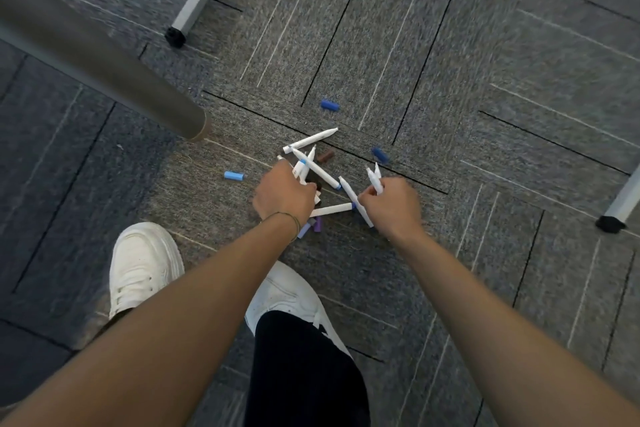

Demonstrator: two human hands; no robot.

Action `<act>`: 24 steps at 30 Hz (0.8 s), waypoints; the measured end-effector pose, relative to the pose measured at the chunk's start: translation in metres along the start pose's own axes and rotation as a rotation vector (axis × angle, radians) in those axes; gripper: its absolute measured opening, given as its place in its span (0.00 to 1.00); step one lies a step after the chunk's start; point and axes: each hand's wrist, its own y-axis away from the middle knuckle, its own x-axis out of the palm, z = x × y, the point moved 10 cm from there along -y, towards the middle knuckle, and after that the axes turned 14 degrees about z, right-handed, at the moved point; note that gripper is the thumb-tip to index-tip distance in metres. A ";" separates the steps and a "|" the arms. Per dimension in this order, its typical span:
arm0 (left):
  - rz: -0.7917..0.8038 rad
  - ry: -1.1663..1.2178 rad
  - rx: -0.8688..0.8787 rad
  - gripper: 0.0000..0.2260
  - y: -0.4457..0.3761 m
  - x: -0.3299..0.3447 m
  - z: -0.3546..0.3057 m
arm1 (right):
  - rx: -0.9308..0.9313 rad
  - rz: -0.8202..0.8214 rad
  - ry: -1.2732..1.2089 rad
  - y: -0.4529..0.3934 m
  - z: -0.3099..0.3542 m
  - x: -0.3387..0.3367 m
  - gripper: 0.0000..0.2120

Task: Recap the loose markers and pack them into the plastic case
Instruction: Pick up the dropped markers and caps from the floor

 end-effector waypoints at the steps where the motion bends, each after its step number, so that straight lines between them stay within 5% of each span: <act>1: -0.001 0.037 -0.001 0.14 0.001 0.000 0.001 | 0.006 0.004 0.003 -0.001 -0.001 0.000 0.07; 5: -0.005 0.338 0.022 0.18 0.016 -0.006 0.003 | 0.033 -0.031 0.071 -0.007 -0.002 -0.002 0.06; 9: 0.096 0.754 0.046 0.09 0.028 -0.008 0.003 | -0.006 -0.054 0.230 -0.013 0.012 -0.001 0.10; 15: 0.297 1.222 -0.244 0.04 0.045 0.025 0.026 | -0.040 -0.031 0.470 -0.017 0.027 0.015 0.12; 19: 0.342 1.137 -0.376 0.04 0.059 0.054 0.035 | -0.060 -0.027 0.358 -0.015 0.029 0.005 0.14; 24: 0.326 1.037 -0.484 0.17 0.054 0.088 0.033 | -0.134 -0.030 0.164 -0.008 0.035 -0.013 0.12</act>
